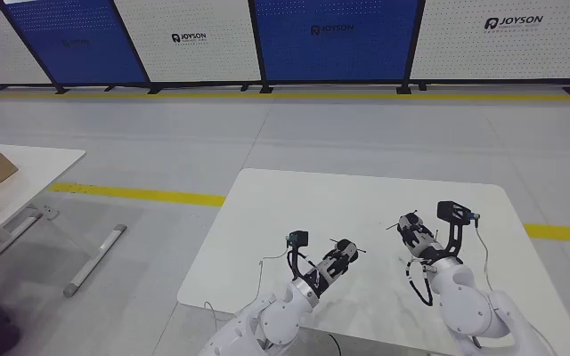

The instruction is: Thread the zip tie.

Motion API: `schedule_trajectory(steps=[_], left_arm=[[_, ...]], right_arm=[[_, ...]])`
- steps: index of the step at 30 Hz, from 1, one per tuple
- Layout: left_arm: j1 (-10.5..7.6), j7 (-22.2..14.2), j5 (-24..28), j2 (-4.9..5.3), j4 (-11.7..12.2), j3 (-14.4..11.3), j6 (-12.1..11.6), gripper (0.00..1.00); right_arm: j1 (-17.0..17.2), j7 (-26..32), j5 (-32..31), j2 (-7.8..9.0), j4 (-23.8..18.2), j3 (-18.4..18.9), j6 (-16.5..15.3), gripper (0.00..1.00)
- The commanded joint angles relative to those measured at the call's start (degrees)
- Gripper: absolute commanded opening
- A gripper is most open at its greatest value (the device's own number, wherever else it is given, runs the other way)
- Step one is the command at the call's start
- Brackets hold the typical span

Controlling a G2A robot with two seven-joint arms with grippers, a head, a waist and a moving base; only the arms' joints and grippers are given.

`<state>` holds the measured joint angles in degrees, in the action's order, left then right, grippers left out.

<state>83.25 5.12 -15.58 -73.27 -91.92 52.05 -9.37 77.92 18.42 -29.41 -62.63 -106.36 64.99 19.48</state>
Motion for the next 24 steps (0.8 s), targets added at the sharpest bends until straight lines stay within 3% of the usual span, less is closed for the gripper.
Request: schedule_trajectory(steps=[1,3,6,8,15,20,24], left_arm=[[0.0,0.0,0.0,0.0,0.0,0.0,0.0,0.0],[-0.08,0.72,-0.02,-0.02,0.08,0.3,0.44,0.0],[-0.32,6.3,-2.54,-0.33,0.58,0.57,2.09,0.0],[-0.66,7.39,-1.73,-0.58,1.39,0.49,2.5,0.0],[-0.98,7.34,-1.13,-0.7,1.84,0.45,2.56,0.0],[-0.98,7.34,-1.13,-0.7,1.84,0.45,2.56,0.0],[-0.98,7.34,-1.13,-0.7,1.84,0.45,2.56,0.0]], right_arm=[[0.0,0.0,0.0,0.0,0.0,0.0,0.0,0.0],[0.0,0.0,0.0,0.0,0.0,0.0,0.0,0.0],[0.0,0.0,0.0,0.0,0.0,0.0,0.0,0.0],[0.0,0.0,0.0,0.0,0.0,0.0,0.0,0.0],[0.0,0.0,0.0,0.0,0.0,0.0,0.0,0.0],[4.03,-3.26,3.73,-0.23,-2.66,0.48,-6.79,0.0],[5.84,-7.08,3.11,-0.68,-3.22,-0.78,-6.15,0.0]])
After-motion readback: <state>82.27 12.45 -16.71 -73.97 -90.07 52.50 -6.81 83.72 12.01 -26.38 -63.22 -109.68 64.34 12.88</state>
